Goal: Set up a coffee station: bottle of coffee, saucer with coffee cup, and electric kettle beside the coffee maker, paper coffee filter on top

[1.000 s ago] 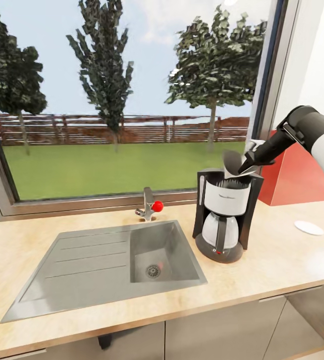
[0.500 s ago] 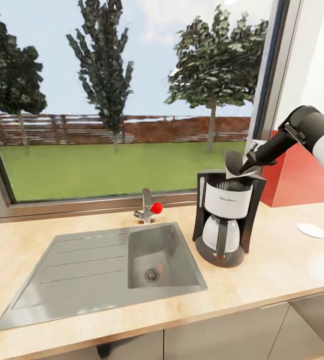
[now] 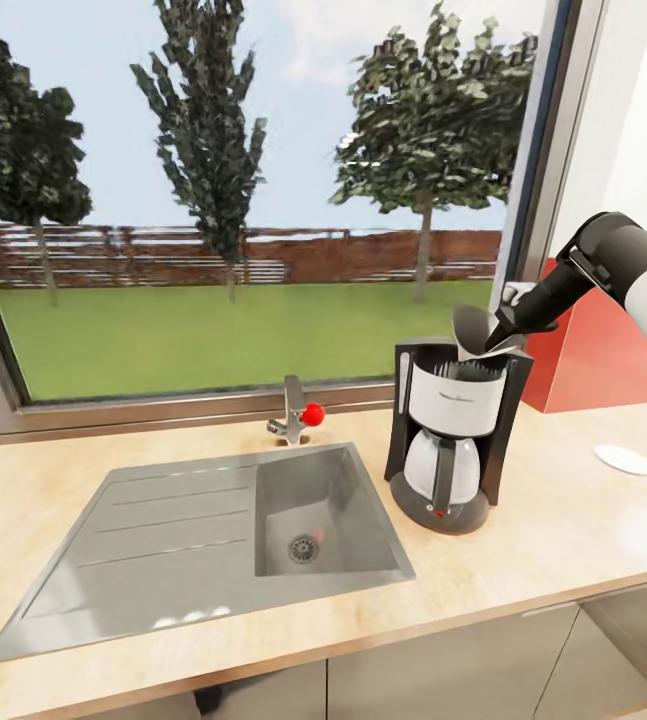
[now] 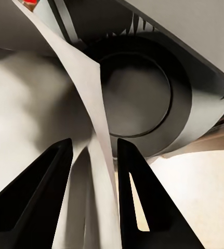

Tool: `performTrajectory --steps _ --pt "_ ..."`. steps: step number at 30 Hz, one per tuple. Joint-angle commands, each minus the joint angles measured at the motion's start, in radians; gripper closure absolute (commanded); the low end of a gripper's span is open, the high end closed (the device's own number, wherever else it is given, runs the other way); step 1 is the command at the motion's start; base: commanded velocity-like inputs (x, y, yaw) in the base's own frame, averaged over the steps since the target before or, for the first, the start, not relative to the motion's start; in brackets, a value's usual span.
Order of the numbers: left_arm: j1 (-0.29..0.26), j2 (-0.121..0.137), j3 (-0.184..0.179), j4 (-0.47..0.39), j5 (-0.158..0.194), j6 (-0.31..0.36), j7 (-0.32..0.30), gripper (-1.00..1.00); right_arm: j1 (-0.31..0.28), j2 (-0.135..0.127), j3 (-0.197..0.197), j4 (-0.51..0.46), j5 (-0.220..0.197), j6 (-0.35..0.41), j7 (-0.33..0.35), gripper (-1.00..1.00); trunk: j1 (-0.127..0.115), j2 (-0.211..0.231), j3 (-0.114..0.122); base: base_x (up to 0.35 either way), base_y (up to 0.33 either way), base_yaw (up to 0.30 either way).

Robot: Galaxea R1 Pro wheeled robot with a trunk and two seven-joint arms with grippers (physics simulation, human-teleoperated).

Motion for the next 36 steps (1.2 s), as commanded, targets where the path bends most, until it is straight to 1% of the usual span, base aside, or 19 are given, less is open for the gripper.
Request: performTrajectory --steps 1,10,19,27,36 --pt "0.0 0.0 -0.001 -0.002 0.01 -0.001 -0.001 -1.0 0.0 -0.001 0.003 -0.002 0.005 0.006 0.009 1.0 0.0 -0.001 -0.002 0.0 0.0 0.0" --pt "0.0 0.0 -0.001 -0.002 0.01 -0.001 -0.001 -1.0 0.0 -0.001 0.003 -0.002 0.006 0.006 0.009 1.0 0.0 -0.001 -0.011 0.0 0.0 0.0" --pt "0.0 0.0 -0.001 -0.002 0.01 -0.001 -0.001 -1.0 0.0 0.0 0.003 -0.002 0.006 0.006 0.01 1.0 0.0 -0.001 -0.015 0.0 0.0 0.0" --pt "0.0 0.0 -0.001 -0.002 0.01 -0.001 -0.001 -1.0 0.0 0.0 0.003 -0.003 0.006 0.006 0.01 1.0 0.0 -0.001 -0.024 0.0 0.0 0.0" --pt "0.0 0.0 -0.001 -0.002 0.01 -0.001 -0.001 -1.0 0.0 0.0 0.003 -0.004 0.007 0.006 0.01 1.0 0.0 -0.001 -0.029 0.0 0.0 0.0"
